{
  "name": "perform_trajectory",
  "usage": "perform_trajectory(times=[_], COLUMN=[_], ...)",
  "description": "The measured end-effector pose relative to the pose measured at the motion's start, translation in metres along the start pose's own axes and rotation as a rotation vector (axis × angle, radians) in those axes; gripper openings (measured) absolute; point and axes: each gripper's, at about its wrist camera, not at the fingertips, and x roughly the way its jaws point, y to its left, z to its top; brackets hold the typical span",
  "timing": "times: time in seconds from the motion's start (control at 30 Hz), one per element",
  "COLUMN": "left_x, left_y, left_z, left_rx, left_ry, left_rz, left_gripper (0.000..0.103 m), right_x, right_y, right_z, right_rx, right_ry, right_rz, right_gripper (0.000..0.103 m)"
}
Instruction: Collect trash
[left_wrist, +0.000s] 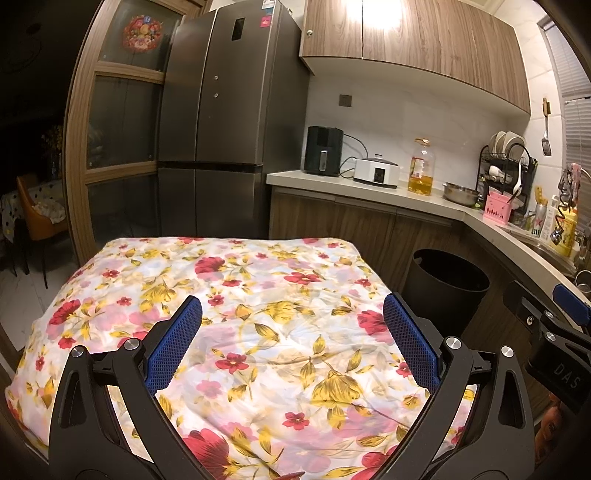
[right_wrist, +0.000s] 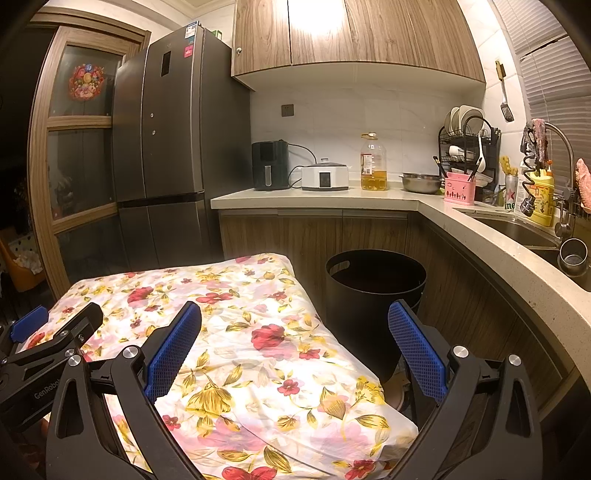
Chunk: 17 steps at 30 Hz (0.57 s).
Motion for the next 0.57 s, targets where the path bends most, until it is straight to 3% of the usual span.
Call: perform_trajectory(times=[0.1, 0.57], left_x=[0.0, -0.0019], left_y=[-0.0032, -0.0086], left_z=[-0.0002, -0.0009], left_rx=[0.01, 0.017], left_ry=[0.003, 0.002], left_rz=[-0.002, -0.008], left_gripper=[0.086, 0.087], right_x=[0.0, -0.0013], right_y=[-0.0003, 0.0007], right_z=[0.0, 0.0009], right_rx=[0.001, 0.006], right_ry=[0.0, 0.0], right_rz=[0.0, 0.001], right_gripper=[0.097, 0.097])
